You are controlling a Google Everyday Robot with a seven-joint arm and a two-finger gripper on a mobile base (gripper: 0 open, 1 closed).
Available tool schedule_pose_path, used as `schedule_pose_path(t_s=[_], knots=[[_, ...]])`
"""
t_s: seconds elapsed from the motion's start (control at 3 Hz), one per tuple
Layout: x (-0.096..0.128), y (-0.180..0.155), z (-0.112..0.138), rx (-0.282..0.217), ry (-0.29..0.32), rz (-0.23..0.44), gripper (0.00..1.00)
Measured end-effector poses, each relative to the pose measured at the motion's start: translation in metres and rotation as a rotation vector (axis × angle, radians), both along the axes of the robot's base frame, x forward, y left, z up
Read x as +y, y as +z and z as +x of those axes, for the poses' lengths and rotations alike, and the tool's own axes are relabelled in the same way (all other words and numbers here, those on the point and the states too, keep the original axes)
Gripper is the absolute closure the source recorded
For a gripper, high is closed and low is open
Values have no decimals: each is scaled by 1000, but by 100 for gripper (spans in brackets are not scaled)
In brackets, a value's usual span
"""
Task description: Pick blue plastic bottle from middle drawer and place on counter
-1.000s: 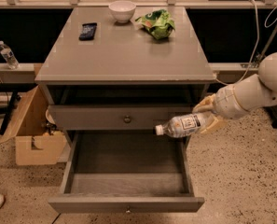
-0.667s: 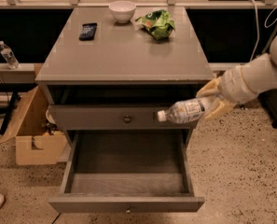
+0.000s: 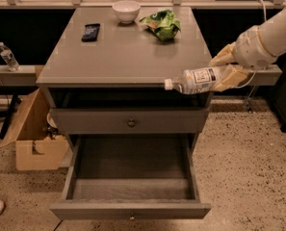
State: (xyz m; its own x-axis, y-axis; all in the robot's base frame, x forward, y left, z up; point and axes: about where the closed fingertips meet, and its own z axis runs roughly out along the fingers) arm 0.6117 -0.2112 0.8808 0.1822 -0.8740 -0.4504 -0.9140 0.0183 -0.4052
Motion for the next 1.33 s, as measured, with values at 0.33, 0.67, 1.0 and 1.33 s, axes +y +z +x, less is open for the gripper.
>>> schedule_pose_path(t_s=[0.33,0.67,1.0,1.33], knots=[[1,5,3,-4,-9,5,100],[6,10,14,-3,-31,39,100],[19,33,46,-6,-69,146,100],[35,46,77,21,-126,207,100]])
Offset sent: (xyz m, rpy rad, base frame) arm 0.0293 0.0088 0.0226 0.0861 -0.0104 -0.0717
